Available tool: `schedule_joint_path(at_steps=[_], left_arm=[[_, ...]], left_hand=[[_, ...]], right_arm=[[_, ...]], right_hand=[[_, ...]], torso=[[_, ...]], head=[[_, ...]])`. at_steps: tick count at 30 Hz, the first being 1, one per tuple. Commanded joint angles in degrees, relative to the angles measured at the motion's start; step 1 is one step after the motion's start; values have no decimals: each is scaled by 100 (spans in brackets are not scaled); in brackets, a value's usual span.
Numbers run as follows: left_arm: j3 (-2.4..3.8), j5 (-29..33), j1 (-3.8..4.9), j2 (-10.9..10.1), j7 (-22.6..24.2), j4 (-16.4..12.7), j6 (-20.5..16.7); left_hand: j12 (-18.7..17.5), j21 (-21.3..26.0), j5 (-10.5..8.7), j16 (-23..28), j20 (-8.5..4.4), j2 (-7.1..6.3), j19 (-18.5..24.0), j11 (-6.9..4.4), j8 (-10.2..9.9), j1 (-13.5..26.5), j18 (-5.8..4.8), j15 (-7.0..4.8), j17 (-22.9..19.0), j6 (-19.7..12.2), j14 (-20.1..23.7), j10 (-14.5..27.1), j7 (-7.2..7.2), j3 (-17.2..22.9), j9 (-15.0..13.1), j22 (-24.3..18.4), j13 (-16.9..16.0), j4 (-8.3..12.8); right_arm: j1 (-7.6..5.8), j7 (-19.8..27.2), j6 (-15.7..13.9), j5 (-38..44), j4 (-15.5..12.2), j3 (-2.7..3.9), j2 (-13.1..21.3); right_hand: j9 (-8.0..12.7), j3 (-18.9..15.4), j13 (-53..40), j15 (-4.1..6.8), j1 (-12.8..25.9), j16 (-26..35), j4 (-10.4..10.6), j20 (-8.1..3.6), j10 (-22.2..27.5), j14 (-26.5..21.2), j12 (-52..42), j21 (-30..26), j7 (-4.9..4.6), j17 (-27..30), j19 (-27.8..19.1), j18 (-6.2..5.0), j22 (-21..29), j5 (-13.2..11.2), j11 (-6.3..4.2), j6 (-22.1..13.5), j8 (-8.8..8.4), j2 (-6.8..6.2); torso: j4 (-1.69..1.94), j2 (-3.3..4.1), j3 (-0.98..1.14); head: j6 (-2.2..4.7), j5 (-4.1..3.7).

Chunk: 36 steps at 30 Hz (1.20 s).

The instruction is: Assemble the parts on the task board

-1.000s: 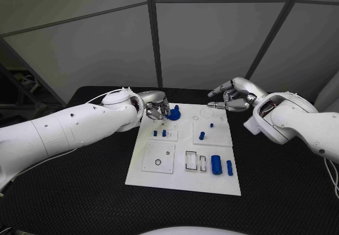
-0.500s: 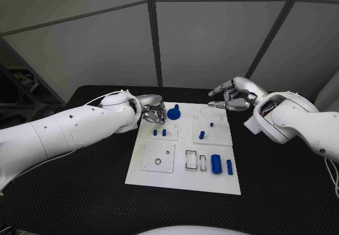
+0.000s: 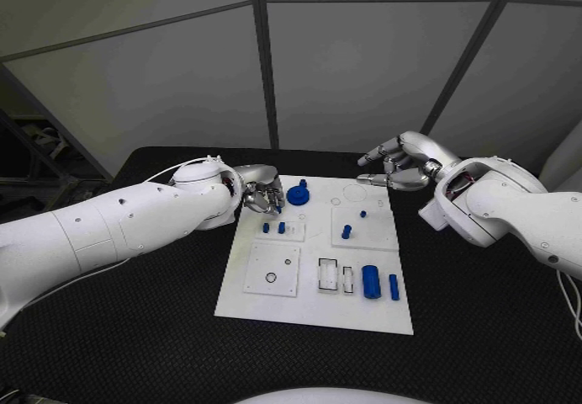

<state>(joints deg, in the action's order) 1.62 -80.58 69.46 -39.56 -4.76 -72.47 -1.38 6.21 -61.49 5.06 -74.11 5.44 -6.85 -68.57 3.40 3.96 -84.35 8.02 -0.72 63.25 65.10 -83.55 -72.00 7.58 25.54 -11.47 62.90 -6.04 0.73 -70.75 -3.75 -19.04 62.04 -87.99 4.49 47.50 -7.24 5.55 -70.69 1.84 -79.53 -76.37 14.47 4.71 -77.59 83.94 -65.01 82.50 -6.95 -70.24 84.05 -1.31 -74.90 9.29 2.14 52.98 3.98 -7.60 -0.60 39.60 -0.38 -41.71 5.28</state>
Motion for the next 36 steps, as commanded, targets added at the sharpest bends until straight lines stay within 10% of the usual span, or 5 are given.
schedule_joint_path(at_steps=[1,21,28,36], left_arm=[[2,22,-1,1,-35,-16,121],[-9,135,-2,39,-94,49,210],[-18,194,-2,45,-164,93,99],[-21,214,-2,43,-178,99,54]], left_hand=[[-27,-1,-18,6,-4,-19,-7,12,31,56,-21,-13,-5,40,-25,-26,-16,-2,-2,-3,9,27],[-56,17,-77,26,1,-41,16,25,-18,101,-18,-1,-46,-6,-12,-1,4,31,42,-1,49,70],[-150,67,-108,80,23,-245,38,45,-53,252,-6,16,-165,-946,13,118,32,148,409,-4,157,141],[-182,96,-111,100,29,-284,50,65,-42,289,-5,23,-207,-1044,24,178,42,177,474,-16,186,152]], right_arm=[[-12,31,-2,6,-4,3,-4],[-12,32,-6,6,-4,3,-1],[-12,25,-8,6,-4,3,9],[-12,24,-10,6,-2,3,12]], right_hand=[[6,15,-9,37,-25,15,21,-54,-23,176,-33,-14,-3,-8,60,-101,-662,28,-4,52,-3,24],[6,15,-9,37,-25,15,21,-54,-23,176,-33,-14,-3,-8,60,-101,-662,28,-4,52,-3,24],[6,15,11,39,-25,26,25,-55,-13,174,-11,-28,-2,4,52,-104,-648,28,-5,60,-4,25],[6,15,11,39,-25,26,25,-55,-13,174,-11,-28,-2,4,52,-104,-648,28,-5,60,-4,25]], torso=[[-3,3,0],[-7,0,2],[3,1,3],[2,-2,0]], head=[[-3,-1],[0,-9],[5,-19],[-1,-19]])
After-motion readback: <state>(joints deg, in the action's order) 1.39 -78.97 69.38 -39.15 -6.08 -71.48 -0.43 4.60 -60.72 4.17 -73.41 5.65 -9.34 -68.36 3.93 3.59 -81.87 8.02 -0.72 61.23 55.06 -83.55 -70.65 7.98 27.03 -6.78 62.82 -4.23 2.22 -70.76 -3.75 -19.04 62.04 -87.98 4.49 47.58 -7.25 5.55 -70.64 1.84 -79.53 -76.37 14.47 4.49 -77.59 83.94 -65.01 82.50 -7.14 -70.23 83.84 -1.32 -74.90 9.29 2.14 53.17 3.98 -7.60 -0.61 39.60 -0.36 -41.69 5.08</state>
